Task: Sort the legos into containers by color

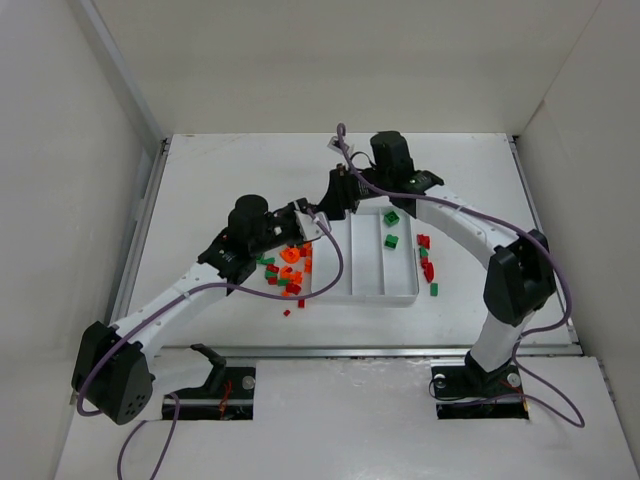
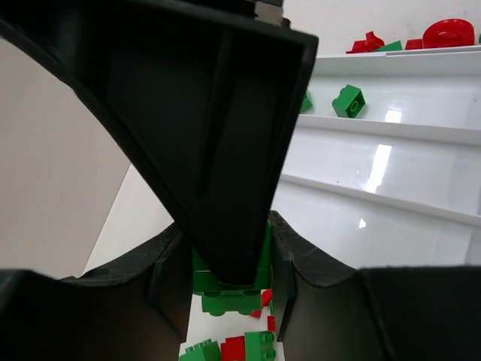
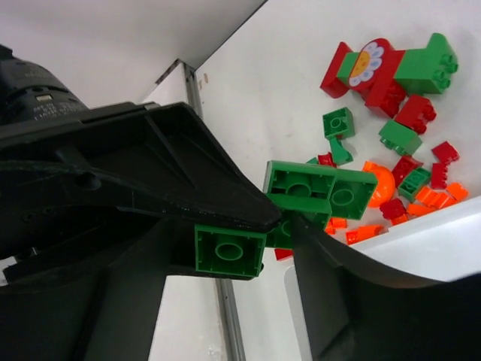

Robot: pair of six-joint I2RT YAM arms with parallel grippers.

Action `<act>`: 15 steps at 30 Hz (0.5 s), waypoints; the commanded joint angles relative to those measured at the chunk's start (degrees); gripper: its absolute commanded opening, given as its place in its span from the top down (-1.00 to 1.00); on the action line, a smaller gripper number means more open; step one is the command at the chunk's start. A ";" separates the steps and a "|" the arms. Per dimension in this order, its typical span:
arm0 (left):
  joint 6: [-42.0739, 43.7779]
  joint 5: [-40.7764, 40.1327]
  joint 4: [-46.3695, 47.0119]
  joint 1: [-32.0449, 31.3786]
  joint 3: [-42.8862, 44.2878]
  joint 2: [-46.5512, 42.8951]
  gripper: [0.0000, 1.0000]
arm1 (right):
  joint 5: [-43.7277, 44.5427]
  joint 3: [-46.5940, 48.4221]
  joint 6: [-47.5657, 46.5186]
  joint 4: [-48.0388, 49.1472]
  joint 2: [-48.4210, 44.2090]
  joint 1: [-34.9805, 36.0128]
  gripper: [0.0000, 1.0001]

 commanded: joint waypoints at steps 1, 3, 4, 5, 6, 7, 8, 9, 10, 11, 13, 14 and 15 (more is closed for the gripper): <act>-0.23 -0.28 4.61 -0.40 2.14 -0.52 1.00 | -3.74 2.11 -0.14 2.13 0.98 1.10 -0.32; -0.93 -0.89 4.62 -0.41 2.14 -0.52 1.00 | -4.27 2.11 -0.14 2.13 0.98 1.10 -0.18; -0.93 -0.90 5.14 -0.41 2.14 -0.52 1.00 | -4.28 2.11 -0.14 2.13 1.51 1.10 -0.09; -0.93 -0.90 5.14 -0.41 1.62 -0.52 1.00 | -4.28 2.11 -0.14 2.13 1.51 1.10 0.04; -0.93 -1.42 5.14 -0.41 1.61 -0.52 1.00 | -4.80 2.11 0.38 2.13 1.51 1.10 0.29; -0.93 -1.43 5.14 -0.41 1.61 -0.52 1.00 | -4.80 1.59 0.39 2.13 1.51 1.10 0.41; -0.93 -1.43 5.14 -0.41 1.61 -0.52 1.00 | -4.80 1.59 0.39 2.13 1.51 1.10 0.53; -0.93 -1.43 4.45 -0.41 1.61 -0.52 1.00 | -4.80 1.59 0.39 2.13 1.51 1.10 0.74; -0.93 -0.82 3.74 -0.41 1.61 -0.52 0.90 | -4.28 1.59 0.39 2.13 1.51 1.10 0.82; -0.93 -0.81 3.74 -0.41 1.61 -0.52 0.73 | -4.28 1.59 0.39 2.13 1.51 1.10 0.90; -0.93 -0.28 2.34 -0.41 1.61 -1.13 0.08 | -4.28 1.59 0.39 2.13 0.99 1.10 1.00; -0.93 -0.28 1.11 -0.41 1.61 -1.14 -0.15 | -3.67 1.59 0.39 2.13 0.98 1.10 1.00; -0.93 0.24 0.23 -0.41 1.61 -1.14 -0.35 | -3.66 1.59 0.39 2.13 0.98 1.10 1.00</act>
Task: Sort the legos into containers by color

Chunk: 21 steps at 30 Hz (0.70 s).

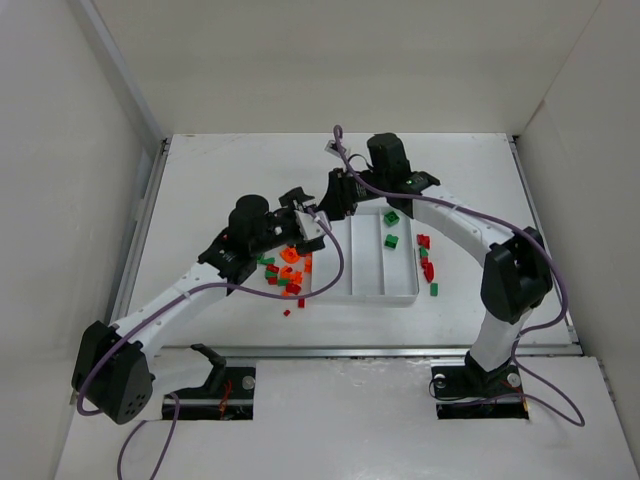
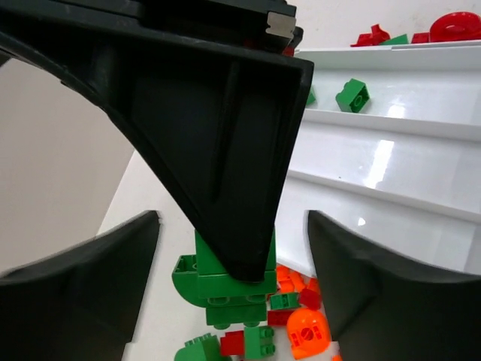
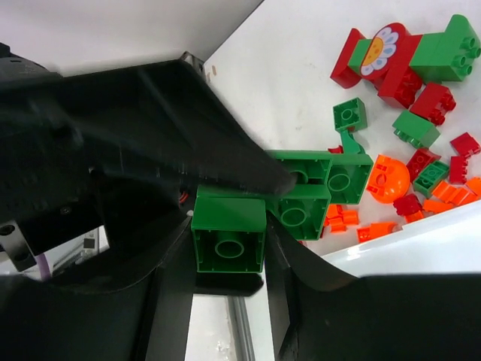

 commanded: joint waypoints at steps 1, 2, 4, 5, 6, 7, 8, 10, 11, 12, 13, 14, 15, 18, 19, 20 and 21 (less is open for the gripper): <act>0.03 2.49 -0.50 -0.25 1.61 -1.83 -0.63 | -1.48 1.59 -1.01 2.13 -0.52 0.64 1.00; 0.03 2.50 -1.72 -0.25 1.61 -2.45 -0.73 | -1.47 1.59 -0.49 2.13 -0.52 0.64 1.00; 0.74 1.63 -4.89 -0.25 1.61 -3.24 -0.76 | -1.47 1.59 -0.49 2.13 -1.05 0.64 1.00; 0.74 0.92 -5.68 -0.25 1.61 -4.29 -0.76 | -0.95 1.59 -0.49 2.13 -1.05 0.64 1.00; 1.26 0.22 -6.73 -0.25 0.92 -4.82 -0.76 | -0.95 1.59 -0.49 2.13 -1.05 0.64 1.00; 1.26 -0.40 -6.75 -0.25 0.22 -5.35 -0.76 | -0.95 1.59 -0.49 2.13 -1.05 0.64 1.00; 1.96 -0.40 -7.44 -0.25 0.21 -5.35 -0.76 | -0.95 1.06 -0.49 2.13 -1.05 0.64 1.00; 1.97 -0.40 -7.45 -0.25 -0.50 -6.84 -0.70 | -0.95 1.06 -0.49 2.13 -1.57 0.64 1.00; 1.97 0.29 -7.45 -0.25 -0.50 -6.85 -0.66 | -0.95 1.06 -0.49 2.13 -1.58 0.64 1.00; 1.18 0.30 -6.84 -0.25 -0.50 -6.85 -0.61 | -0.95 1.06 -0.49 2.13 -1.58 0.64 1.00; 1.18 0.30 -6.22 -0.25 -0.50 -6.85 -0.47 | -0.95 0.54 -0.49 2.13 -1.58 0.64 1.00; 0.39 0.30 -6.22 -0.25 -0.50 -6.33 -0.40 | -0.95 0.53 -0.49 2.13 -1.58 0.64 1.00; 0.39 0.30 -6.22 -0.25 -0.50 -6.32 -0.32 | -0.95 0.53 -0.49 2.13 -1.58 0.64 1.00; 0.39 -0.31 -5.69 -0.25 0.11 -5.27 0.00 | -0.95 0.53 -0.49 2.13 -2.11 0.64 1.00; 0.39 -0.32 -6.30 -0.25 0.12 -4.74 0.07 | -0.95 0.53 -0.49 2.13 -2.11 0.64 1.00; 0.99 -0.92 -6.83 -0.25 0.12 -4.74 0.07 | -0.95 0.53 -0.49 2.13 -2.63 0.64 1.00; 1.00 -0.93 -6.83 -0.25 0.12 -4.13 0.09 | -0.95 0.53 -0.49 2.13 -2.63 0.64 1.00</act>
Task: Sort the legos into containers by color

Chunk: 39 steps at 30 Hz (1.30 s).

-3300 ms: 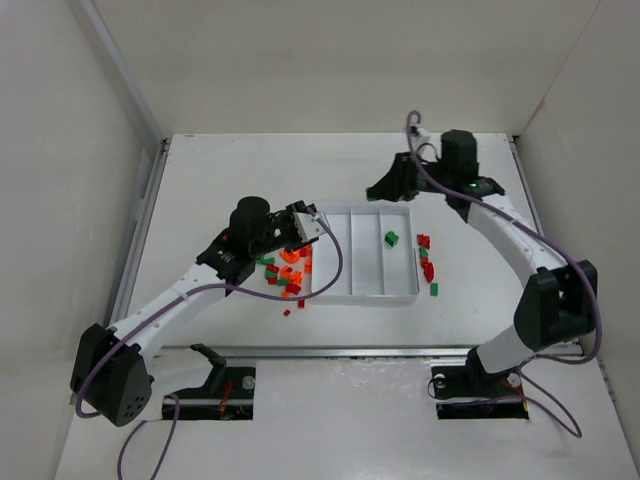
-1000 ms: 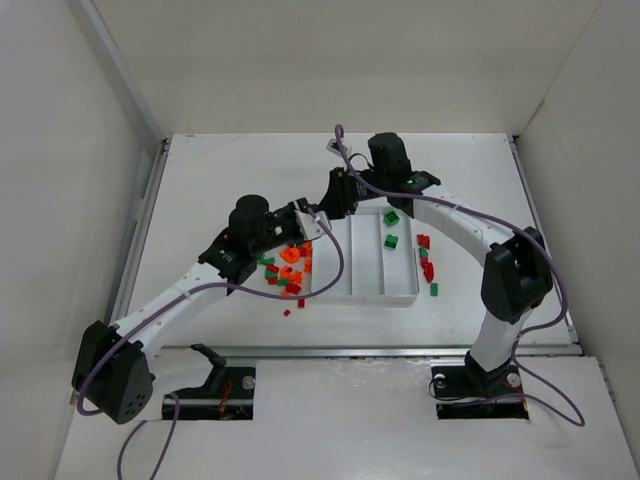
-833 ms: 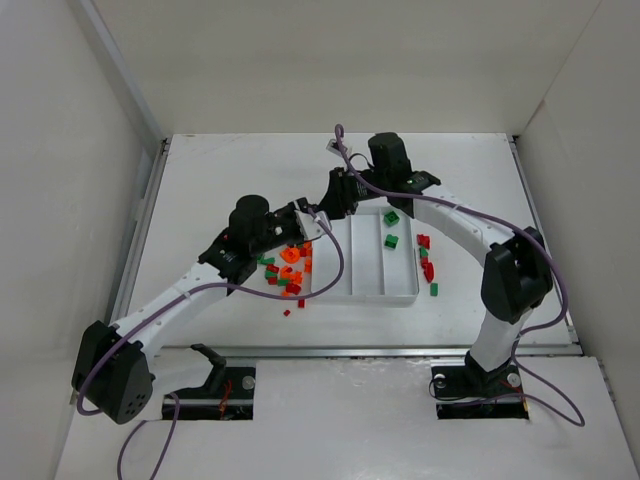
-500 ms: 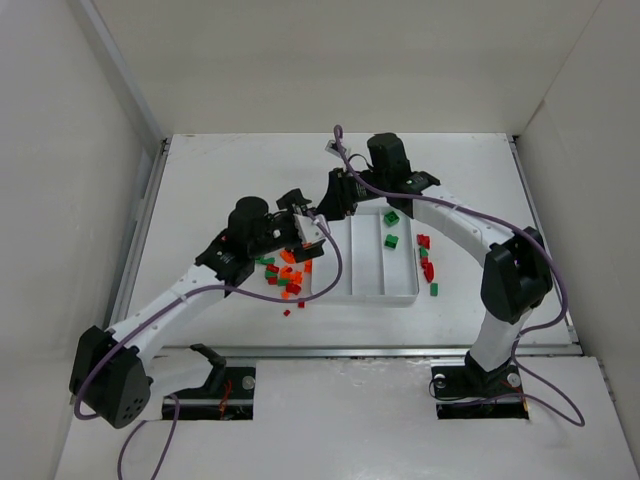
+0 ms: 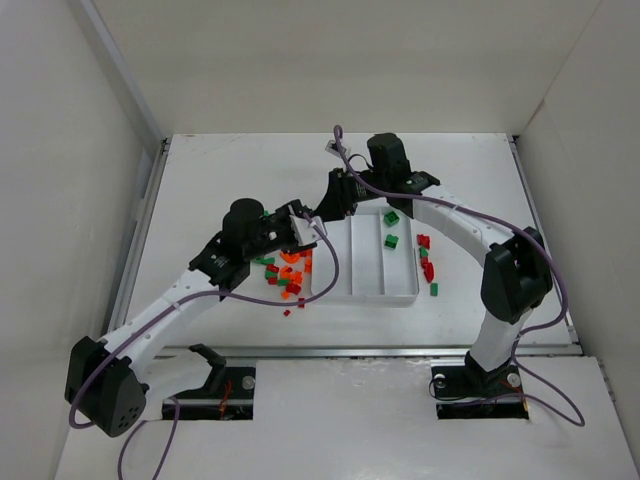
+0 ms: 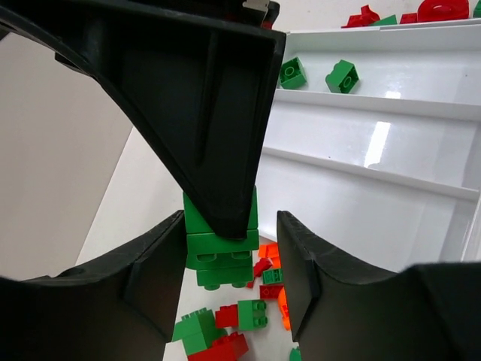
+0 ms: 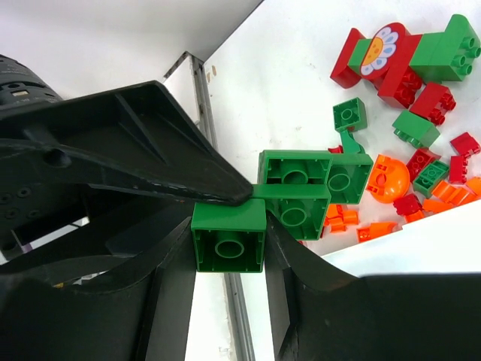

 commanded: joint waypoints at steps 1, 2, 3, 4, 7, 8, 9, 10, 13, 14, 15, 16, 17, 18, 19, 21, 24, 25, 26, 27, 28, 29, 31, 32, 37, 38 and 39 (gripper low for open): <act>0.69 -0.25 0.38 -0.25 0.19 0.49 0.09 | -0.45 0.55 -0.51 2.13 -2.61 0.57 1.00; 0.70 -0.25 -0.14 -0.25 0.19 0.49 0.05 | -0.44 0.55 -0.51 2.13 -2.61 0.57 1.00; 1.22 -0.25 -0.15 -0.25 0.19 0.49 0.05 | -0.44 0.55 -0.51 2.13 -2.61 0.57 1.00; 1.22 -0.25 -0.15 -0.25 0.19 0.49 0.05 | -0.44 0.55 -0.51 2.13 -2.61 0.57 1.00; 1.23 -0.86 -0.15 -0.25 0.19 1.02 0.14 | -0.44 0.03 -0.51 2.13 -3.13 0.57 1.00; 1.23 -0.87 -0.15 -0.25 0.19 1.02 0.22 | -0.44 0.03 -0.51 2.13 -3.14 0.57 1.00; 1.75 -0.87 -0.15 -0.25 0.19 1.02 0.39 | -0.44 0.03 -0.51 2.13 -3.14 0.57 1.00; 1.75 -0.87 -0.15 -0.25 0.19 1.02 0.47 | -0.44 0.03 -0.51 2.13 -3.14 0.57 1.00; 1.23 -1.40 -0.15 -0.25 0.19 1.02 0.89 | -0.44 0.03 -0.51 2.13 -3.14 0.57 1.00; 1.23 -1.92 0.37 -0.25 0.71 1.02 1.00 | -0.44 0.03 -0.51 2.13 -3.14 0.57 1.00; 1.23 -1.92 0.38 -0.25 0.71 1.02 1.00 | -0.44 0.03 -0.51 2.13 -3.14 0.57 1.00; 0.70 -1.92 0.38 -0.25 0.71 1.02 1.00 | -0.44 -0.50 -0.51 2.13 -3.14 -0.04 1.00; 0.70 -2.53 -0.23 -0.25 0.71 1.02 1.00 | -0.44 -0.50 -0.51 2.13 -3.83 -0.04 1.00; 0.70 -2.54 -0.24 -0.25 0.71 1.02 1.00 | 0.17 -1.11 -0.51 2.13 -3.84 -0.91 1.00; 0.70 -2.54 -1.02 -0.25 0.71 1.02 1.00 | 0.70 -1.64 -0.51 2.13 -4.62 -2.40 1.00; 2.10 -3.07 -1.99 -0.25 0.71 1.02 1.00 | 0.70 -3.13 0.02 2.13 -6.56 -4.43 1.00; 3.33 -3.07 -3.75 -0.25 0.71 1.63 1.00 | 0.70 -5.32 0.02 2.13 -9.36 -8.73 1.00; 3.33 -3.07 -4.36 -0.25 0.71 1.63 1.00 | 0.70 -5.86 0.02 2.13 -10.07 -9.61 1.00; 3.33 -3.59 -4.37 -0.25 0.71 1.63 1.00 | 0.70 -6.39 0.02 2.13 -10.78 -11.45 1.00; 3.33 -3.59 -4.98 -0.25 0.71 1.63 1.00 | 0.70 -7.35 0.02 2.13 -11.92 -12.25 1.00; 3.94 -3.59 -4.98 -0.25 0.71 2.24 1.00 | 0.70 -7.36 0.02 2.13 -12.45 -13.56 1.00; 3.95 -3.59 -4.98 -0.25 0.71 2.25 1.00 | 0.70 -8.23 0.02 2.13 -12.98 -13.58 1.00; 3.95 -3.59 -4.98 -0.25 0.71 2.77 1.00 | 0.70 -9.03 0.02 2.13 -13.59 -14.80 1.00; 3.95 -3.59 -4.98 -0.25 0.71 2.77 1.00 | 0.70 -9.81 0.02 2.13 -13.60 -14.81 1.00; 2.90 -4.29 -3.58 -0.25 0.71 2.77 1.00 | 13.90 -11.49 -4.10 -8.53 -14.30 -16.39 1.00; 2.29 -4.30 -2.88 -0.25 0.71 2.77 1.00 | 17.98 -11.49 -5.07 -11.81 -13.43 -16.39 1.00; 2.28 -4.90 -2.87 -0.25 0.71 2.77 1.00 | 22.11 -10.88 -6.91 -14.98 -12.73 -16.39 1.00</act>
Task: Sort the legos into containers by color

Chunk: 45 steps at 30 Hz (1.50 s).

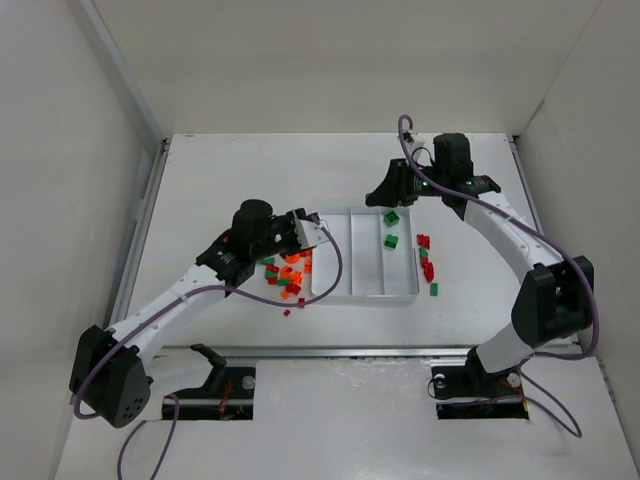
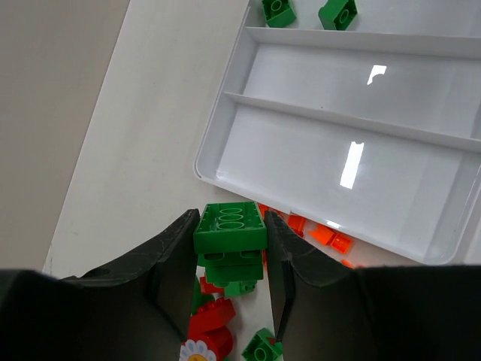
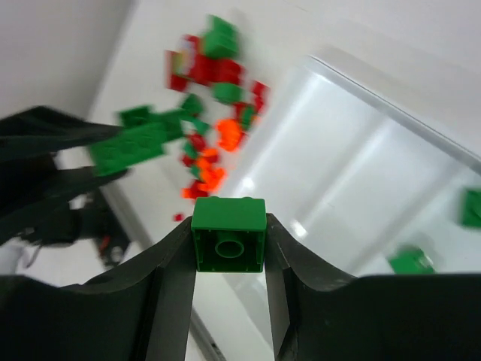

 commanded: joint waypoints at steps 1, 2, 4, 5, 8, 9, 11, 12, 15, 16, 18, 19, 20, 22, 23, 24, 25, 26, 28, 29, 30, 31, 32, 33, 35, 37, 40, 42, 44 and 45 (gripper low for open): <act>-1.41 -0.80 3.00 0.07 0.58 -0.57 1.00 | 18.36 -0.10 -5.28 -14.09 0.96 -0.17 1.00; -2.11 -1.41 3.62 0.07 0.58 -0.57 1.00 | 20.68 -0.10 -5.81 -15.88 1.84 -0.17 1.00; -2.12 -1.42 3.63 0.07 0.58 -0.57 1.00 | 24.12 -1.41 -5.82 -17.74 1.85 -0.17 1.00; -2.73 -1.42 4.23 0.07 0.58 -0.57 1.00 | 26.74 -2.55 -5.82 -18.27 1.85 -0.17 0.98; -3.26 -1.42 4.76 0.07 0.58 -0.05 1.00 | 29.31 -3.35 -6.34 -19.67 1.85 -0.17 0.84; -3.26 -1.42 4.77 0.07 0.58 -0.04 1.00 | 29.32 -4.05 -6.34 -19.68 1.85 -0.17 0.80; -3.26 -0.89 4.77 0.07 0.58 -0.04 1.00 | 29.32 -4.76 -6.34 -20.29 1.85 -0.17 0.58; -3.26 -0.89 4.77 0.07 0.58 -0.04 1.00 | 29.32 -5.45 -6.86 -20.90 1.85 -0.17 0.33; -3.26 -0.89 5.30 0.07 0.58 -0.04 1.00 | 28.62 -6.77 -6.87 -20.91 1.85 -0.17 -0.23; -3.26 -0.89 5.30 0.07 0.58 -0.04 1.00 | 28.62 -6.78 -7.57 -21.43 1.85 -0.17 -0.40; -3.79 -0.36 5.30 0.07 0.58 -0.04 1.00 | 26.95 -6.78 -8.28 -21.43 1.85 -0.17 -0.85; -3.79 0.16 5.30 0.07 1.10 -0.04 1.00 | 26.95 -6.78 -9.15 -21.43 1.24 -0.17 -1.00; -3.79 0.16 5.82 0.07 1.11 -0.04 1.00 | 26.42 -6.78 -10.11 -21.43 0.36 -0.17 -1.00; -5.10 1.74 5.82 0.07 1.81 -0.04 1.00 | 24.94 -6.07 -11.17 -20.91 -1.05 -0.17 -1.00; -6.33 2.36 5.82 0.07 1.81 -0.04 1.00 | 24.05 -5.38 -11.79 -20.21 -2.88 -0.17 -1.00; -7.04 4.02 5.82 0.07 2.42 -0.04 1.00 | 22.91 -5.37 -13.10 -19.16 -4.12 -0.17 -1.00; -7.74 5.16 5.82 0.07 3.12 -0.04 1.00 | 20.38 -5.37 -13.89 -18.02 -5.44 -0.17 -1.00; -8.53 6.31 6.34 0.07 3.13 -0.04 1.00 | 19.83 -5.37 -14.68 -15.14 -6.84 1.39 -1.00; -11.60 9.98 6.35 0.60 4.88 -0.04 1.00 | 19.83 -6.42 -18.54 -11.70 -11.58 3.86 -1.00; -13.01 11.23 6.96 0.60 5.50 0.48 1.00 | 19.83 -7.21 -20.21 -7.50 -13.17 6.74 -1.00; -14.15 12.54 6.97 0.60 6.20 0.48 1.00 | 19.22 -9.57 -22.06 -4.94 -16.40 7.90 -1.00; -16.08 15.25 6.97 1.12 7.69 0.48 1.00 | 18.34 -11.16 -24.86 -2.13 -17.83 8.70 -1.00; -16.88 16.76 6.97 1.13 8.57 1.09 1.00 | 16.85 -13.00 -25.76 1.12 -19.23 8.71 -1.00; -17.67 18.17 6.97 1.13 9.28 1.10 1.00 | 13.53 -16.15 -26.46 7.42 -20.38 9.49 -1.00; -18.90 22.37 6.97 1.13 11.20 1.71 1.00 | 10.26 -17.15 -29.18 11.42 -21.97 10.02 -1.00; -20.92 24.85 6.97 1.65 12.35 2.32 1.00 | 8.66 -17.15 -31.47 12.93 -21.97 11.34 -1.00; -23.38 29.42 7.49 1.66 13.68 2.94 1.00 | 7.43 -16.53 -36.48 12.93 -21.45 14.14 -1.00; -23.39 30.75 8.11 1.66 14.90 2.95 1.00 | 8.39 -15.13 -38.06 12.93 -20.83 15.38 -1.00; -22.87 31.54 7.59 1.66 15.43 3.47 1.00 | 8.40 -13.81 -38.85 13.54 -19.52 15.39 -1.00; -22.25 32.50 7.58 1.66 15.44 3.47 1.00 | 8.40 -13.81 -38.86 13.55 -19.51 15.39 -1.00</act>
